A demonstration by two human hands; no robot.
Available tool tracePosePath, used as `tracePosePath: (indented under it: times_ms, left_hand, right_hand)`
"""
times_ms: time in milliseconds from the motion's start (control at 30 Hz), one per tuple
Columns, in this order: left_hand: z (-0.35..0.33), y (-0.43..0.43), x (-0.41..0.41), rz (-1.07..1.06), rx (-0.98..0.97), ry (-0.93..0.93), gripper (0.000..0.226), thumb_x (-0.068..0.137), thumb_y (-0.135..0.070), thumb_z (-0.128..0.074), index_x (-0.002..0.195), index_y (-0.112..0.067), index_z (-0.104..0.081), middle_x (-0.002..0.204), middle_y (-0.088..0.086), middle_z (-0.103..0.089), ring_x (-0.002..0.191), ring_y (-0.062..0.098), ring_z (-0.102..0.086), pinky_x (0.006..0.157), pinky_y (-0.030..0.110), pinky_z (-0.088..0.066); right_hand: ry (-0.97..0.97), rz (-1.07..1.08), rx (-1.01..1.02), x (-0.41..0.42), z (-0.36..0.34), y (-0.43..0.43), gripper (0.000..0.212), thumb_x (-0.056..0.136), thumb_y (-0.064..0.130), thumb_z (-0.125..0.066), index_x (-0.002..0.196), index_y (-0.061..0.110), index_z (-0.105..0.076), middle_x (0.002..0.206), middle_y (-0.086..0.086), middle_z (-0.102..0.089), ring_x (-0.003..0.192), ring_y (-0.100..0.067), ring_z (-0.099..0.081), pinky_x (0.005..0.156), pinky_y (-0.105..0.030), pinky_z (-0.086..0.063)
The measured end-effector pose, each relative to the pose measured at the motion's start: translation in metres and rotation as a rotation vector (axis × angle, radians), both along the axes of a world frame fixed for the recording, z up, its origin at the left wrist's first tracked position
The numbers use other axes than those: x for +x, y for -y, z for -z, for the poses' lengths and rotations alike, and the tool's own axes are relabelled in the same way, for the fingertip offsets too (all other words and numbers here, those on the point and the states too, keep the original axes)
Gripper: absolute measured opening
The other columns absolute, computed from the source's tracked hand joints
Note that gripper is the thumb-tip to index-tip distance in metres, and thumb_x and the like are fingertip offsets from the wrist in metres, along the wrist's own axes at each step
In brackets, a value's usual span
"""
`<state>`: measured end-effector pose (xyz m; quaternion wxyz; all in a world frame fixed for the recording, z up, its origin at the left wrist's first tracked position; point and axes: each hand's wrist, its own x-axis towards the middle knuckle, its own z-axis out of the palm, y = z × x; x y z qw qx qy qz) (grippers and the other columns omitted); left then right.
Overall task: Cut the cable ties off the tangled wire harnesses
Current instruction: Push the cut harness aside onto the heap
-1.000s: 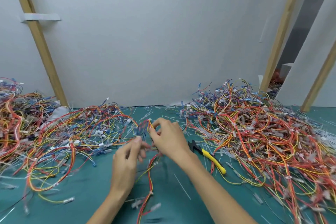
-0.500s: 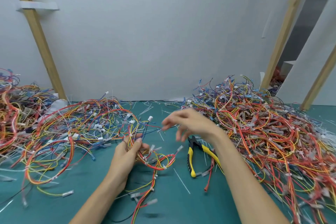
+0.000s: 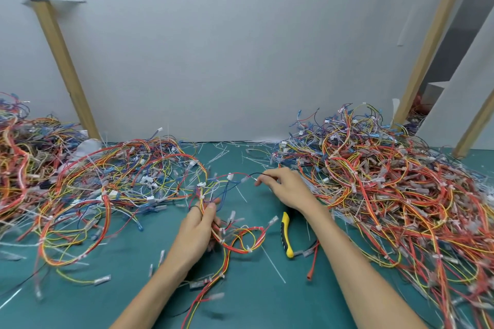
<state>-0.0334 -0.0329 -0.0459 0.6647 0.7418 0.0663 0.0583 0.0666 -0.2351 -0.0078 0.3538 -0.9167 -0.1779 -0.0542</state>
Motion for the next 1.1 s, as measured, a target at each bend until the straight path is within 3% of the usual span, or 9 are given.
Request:
tracePosePath:
  times_ms: [100,233,367,533,700,800,900,1000,1100]
  left_hand:
    - [0.007,0.000,-0.001,0.031,0.233,0.073,0.021,0.104,-0.023,-0.041,0.112,-0.023,-0.061,0.069,0.000,-0.056,0.059,0.013,-0.051,0.059,0.028,-0.041]
    - [0.009,-0.002,-0.003,0.043,0.384,0.149,0.019,0.104,-0.024,-0.041,0.105,-0.029,-0.059,0.064,-0.007,-0.057,0.057,0.000,-0.051,0.058,0.015,-0.039]
    - [0.007,0.000,-0.003,0.033,0.331,0.164,0.021,0.104,-0.022,-0.041,0.104,-0.031,-0.060,0.058,-0.009,-0.056,0.051,0.000,-0.048,0.054,0.016,-0.038]
    - [0.000,-0.001,-0.004,0.049,0.035,0.106,0.024,0.105,-0.022,-0.039,0.107,-0.005,-0.056,0.054,-0.005,-0.057,0.039,0.008,-0.044,0.037,0.018,-0.035]
    - [-0.014,0.000,-0.010,0.157,-0.121,0.172,0.025,0.101,-0.024,-0.044,0.124,-0.031,-0.051,0.082,-0.003,-0.073,0.057,0.010,-0.058,0.049,0.021,-0.049]
    - [-0.015,-0.001,-0.010,0.205,-0.202,0.191,0.031,0.096,-0.025,-0.046,0.127,-0.030,-0.047,0.099,0.003,-0.075,0.073,0.014,-0.067,0.066,0.028,-0.056]
    - [-0.015,-0.003,-0.009,0.248,-0.203,0.222,0.042,0.091,-0.031,-0.048,0.133,-0.030,-0.045,0.111,0.005,-0.072,0.085,0.020,-0.071,0.078,0.030,-0.056]
    - [-0.011,-0.005,-0.007,0.277,-0.200,0.220,0.052,0.091,-0.035,-0.049,0.142,-0.028,-0.040,0.119,0.008,-0.069,0.096,0.024,-0.070,0.090,0.034,-0.052]
    - [-0.008,-0.007,-0.006,0.255,-0.187,0.226,0.048,0.088,-0.040,-0.053,0.136,-0.034,-0.048,0.111,0.004,-0.069,0.094,0.022,-0.067,0.096,0.042,-0.048]
  right_hand:
    - [0.014,0.054,-0.143,-0.001,-0.005,-0.002,0.022,0.097,0.039,-0.056,0.095,0.032,-0.077,0.058,0.001,-0.055,0.057,-0.012,-0.047,0.066,-0.035,-0.044]
    - [0.011,0.050,-0.363,-0.006,-0.009,-0.010,0.025,0.096,0.044,-0.057,0.112,0.035,-0.073,0.100,-0.003,-0.074,0.099,-0.028,-0.064,0.082,-0.038,-0.050]
    - [0.089,0.296,-0.353,-0.003,-0.004,-0.012,0.026,0.098,0.043,-0.053,0.112,0.032,-0.073,0.108,-0.008,-0.070,0.103,-0.035,-0.063,0.072,-0.033,-0.044]
    - [0.014,0.503,-0.396,0.000,0.002,0.013,0.025,0.100,0.033,-0.053,0.115,0.023,-0.071,0.116,-0.009,-0.068,0.106,-0.033,-0.064,0.079,-0.037,-0.049]
    - [-0.325,0.138,-0.479,-0.008,-0.025,0.031,0.063,0.092,-0.003,-0.047,0.143,0.035,-0.049,0.156,-0.004,-0.036,0.123,-0.027,-0.054,0.093,-0.032,-0.050]
    - [-0.205,0.087,-0.611,-0.020,-0.051,0.029,0.059,0.098,0.014,-0.050,0.150,0.037,-0.034,0.164,0.001,-0.015,0.146,-0.028,-0.026,0.116,-0.046,-0.029]
    - [-0.076,-0.081,-0.380,-0.045,-0.064,0.014,0.047,0.098,0.035,-0.055,0.145,0.031,-0.046,0.152,0.005,-0.042,0.138,-0.017,-0.042,0.115,-0.036,-0.032]
    - [-0.354,-0.427,-0.088,-0.074,-0.053,-0.005,0.041,0.096,0.038,-0.060,0.136,0.037,-0.052,0.130,0.010,-0.063,0.117,-0.004,-0.061,0.105,-0.025,-0.044]
    - [-0.439,-0.458,-0.035,-0.087,-0.029,-0.010,0.063,0.086,0.042,-0.072,0.139,0.051,-0.038,0.118,0.019,-0.062,0.095,0.002,-0.067,0.096,-0.025,-0.050]
